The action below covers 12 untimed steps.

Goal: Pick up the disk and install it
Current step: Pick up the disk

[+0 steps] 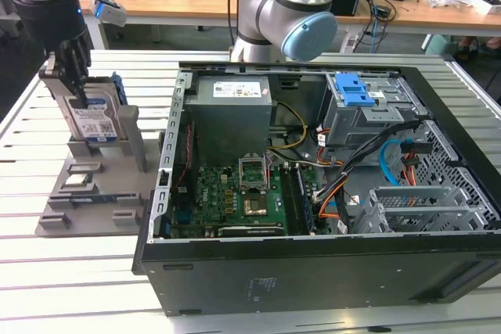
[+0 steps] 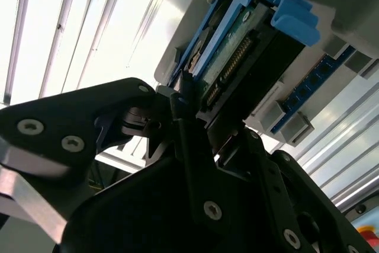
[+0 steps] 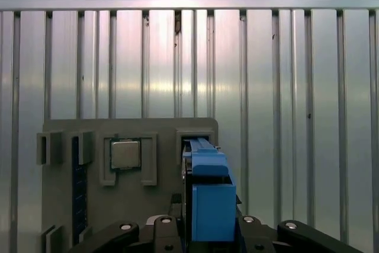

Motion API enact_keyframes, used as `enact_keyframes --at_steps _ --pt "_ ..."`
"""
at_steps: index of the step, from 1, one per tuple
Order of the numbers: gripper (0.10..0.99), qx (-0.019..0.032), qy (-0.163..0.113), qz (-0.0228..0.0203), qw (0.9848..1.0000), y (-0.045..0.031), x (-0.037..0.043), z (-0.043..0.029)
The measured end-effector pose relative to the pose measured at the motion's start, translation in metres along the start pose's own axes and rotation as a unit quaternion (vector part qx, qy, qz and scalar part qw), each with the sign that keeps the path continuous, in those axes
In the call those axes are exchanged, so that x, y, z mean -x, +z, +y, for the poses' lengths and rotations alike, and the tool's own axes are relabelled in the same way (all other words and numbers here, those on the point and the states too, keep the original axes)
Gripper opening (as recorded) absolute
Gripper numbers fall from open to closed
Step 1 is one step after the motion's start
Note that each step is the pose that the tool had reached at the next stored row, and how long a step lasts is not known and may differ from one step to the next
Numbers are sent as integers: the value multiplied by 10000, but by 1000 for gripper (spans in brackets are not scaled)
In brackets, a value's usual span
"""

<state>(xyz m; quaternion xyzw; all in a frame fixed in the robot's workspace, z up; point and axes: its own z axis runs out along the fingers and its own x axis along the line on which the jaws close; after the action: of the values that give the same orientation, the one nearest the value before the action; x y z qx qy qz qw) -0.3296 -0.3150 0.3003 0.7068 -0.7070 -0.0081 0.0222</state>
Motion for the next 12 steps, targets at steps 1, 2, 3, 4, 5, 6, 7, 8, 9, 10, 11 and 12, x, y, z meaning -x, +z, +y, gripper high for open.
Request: enact_keyframes --at_steps 1,2,3,4,5,6,7,8,9,10,11,12 --pt "365 0 0 0 10000 -16 2 1" --pt "365 0 0 0 10000 -25 3 1" --pt "365 0 0 0 10000 -69 7 3" --pt "365 0 0 0 10000 -96 9 4" --pt "365 0 0 0 10000 -119 10 5" --pt "365 0 0 0 10000 -137 11 6" --pt "365 0 0 0 10000 -152 12 6" --pt "365 0 0 0 10000 -166 12 7" --pt "365 0 0 0 10000 -177 13 7" --pt "365 0 0 0 10000 -192 13 8" --pt "365 0 0 0 10000 -226 14 10" --pt "365 0 0 0 10000 -263 16 11"
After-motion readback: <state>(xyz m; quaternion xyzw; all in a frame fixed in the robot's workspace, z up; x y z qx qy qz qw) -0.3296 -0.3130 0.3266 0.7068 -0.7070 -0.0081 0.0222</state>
